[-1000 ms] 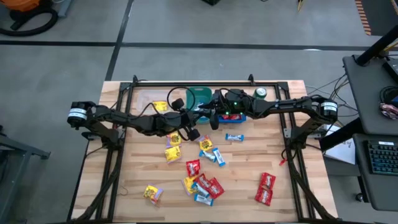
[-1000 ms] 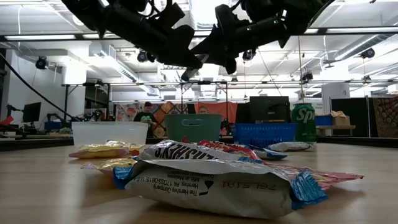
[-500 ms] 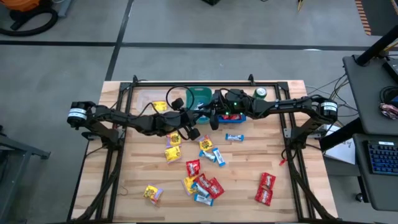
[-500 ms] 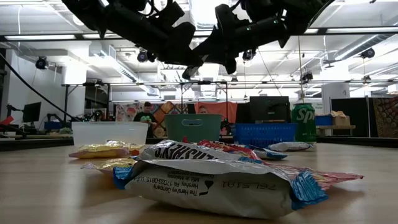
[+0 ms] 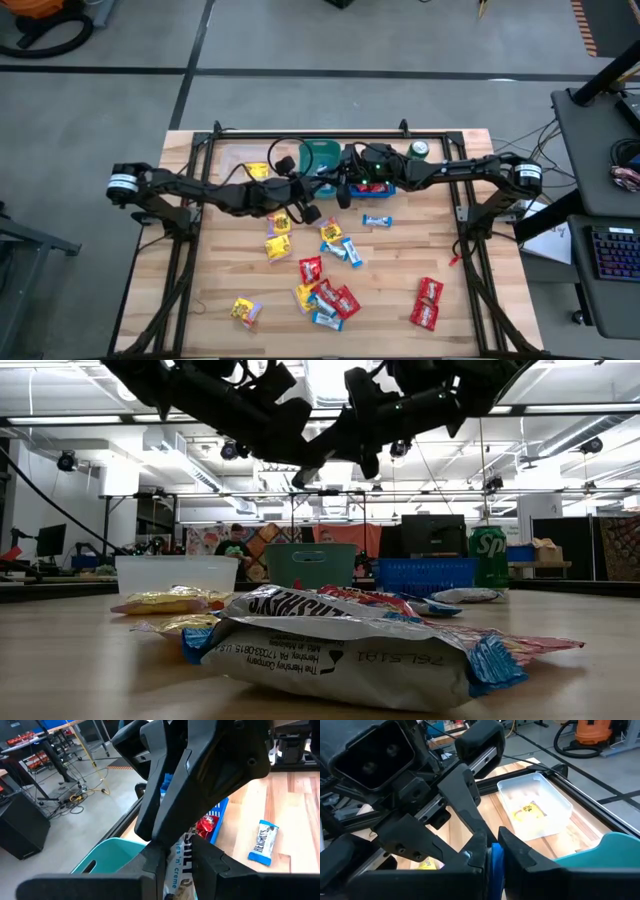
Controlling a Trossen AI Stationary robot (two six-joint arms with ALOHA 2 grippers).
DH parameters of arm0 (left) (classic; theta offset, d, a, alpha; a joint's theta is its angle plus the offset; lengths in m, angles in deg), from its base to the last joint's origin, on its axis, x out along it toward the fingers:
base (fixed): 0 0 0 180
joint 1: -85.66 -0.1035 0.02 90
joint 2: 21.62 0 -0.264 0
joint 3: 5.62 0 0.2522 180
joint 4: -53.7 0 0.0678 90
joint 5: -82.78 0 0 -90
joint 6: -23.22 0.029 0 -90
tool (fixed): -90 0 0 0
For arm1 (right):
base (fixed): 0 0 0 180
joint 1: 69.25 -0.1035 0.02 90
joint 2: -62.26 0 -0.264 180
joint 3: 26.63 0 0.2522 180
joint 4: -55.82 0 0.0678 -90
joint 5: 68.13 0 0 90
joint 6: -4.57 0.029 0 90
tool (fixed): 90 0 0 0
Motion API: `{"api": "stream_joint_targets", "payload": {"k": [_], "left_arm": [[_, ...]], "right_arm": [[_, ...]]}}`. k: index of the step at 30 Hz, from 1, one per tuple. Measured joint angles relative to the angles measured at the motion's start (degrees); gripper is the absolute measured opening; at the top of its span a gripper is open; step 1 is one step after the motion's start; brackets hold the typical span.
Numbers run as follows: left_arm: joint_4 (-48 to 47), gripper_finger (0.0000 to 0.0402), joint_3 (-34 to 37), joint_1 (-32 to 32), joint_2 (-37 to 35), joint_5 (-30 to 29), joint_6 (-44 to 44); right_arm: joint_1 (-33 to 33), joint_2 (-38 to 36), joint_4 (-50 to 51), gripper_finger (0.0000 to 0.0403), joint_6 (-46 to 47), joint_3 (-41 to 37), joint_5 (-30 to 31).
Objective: Sort candy
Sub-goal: Put the white chocolate into the green bin, then put the yellow candy into the transparent bin
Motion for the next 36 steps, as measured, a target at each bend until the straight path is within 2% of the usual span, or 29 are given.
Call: {"api": "stream_joint_targets", "payload": {"k": [5,12,17,23,28,33,36], "left_arm": [[-3.24,0.0062,-0.07,-0.51,-1.51,0.00,-0.13],[-9.89,0.0103,0.17,-2.55,-3.98,-0.93,-1.83],[-17.49,0.0130,0.27,-4.01,-5.38,-0.49,-3.90],[-27.79,0.0143,0.25,-4.06,-8.67,0.10,-5.08],[-36.93,0.0144,0.25,-4.06,-12.46,5.41,-7.08],[-43.47,0.0144,0.25,-4.04,-15.22,14.28,-7.61],[-46.27,0.0144,0.25,-3.90,-15.76,16.61,-8.70]], "right_arm": [[1.35,0.06,0.18,0.0021,-0.16,0.07,0.95],[3.72,-0.07,2.44,0.0020,-0.24,0.17,6.45],[6.08,0.93,3.37,0.0020,-0.03,0.17,10.56],[8.13,5.92,0.96,0.0023,2.26,0.20,11.02],[8.75,11.80,-6.22,0.0071,2.47,1.07,11.03],[9.18,16.00,-3.61,0.0128,2.36,5.90,10.90],[9.29,17.09,1.74,0.0155,1.56,9.06,10.89]]}}
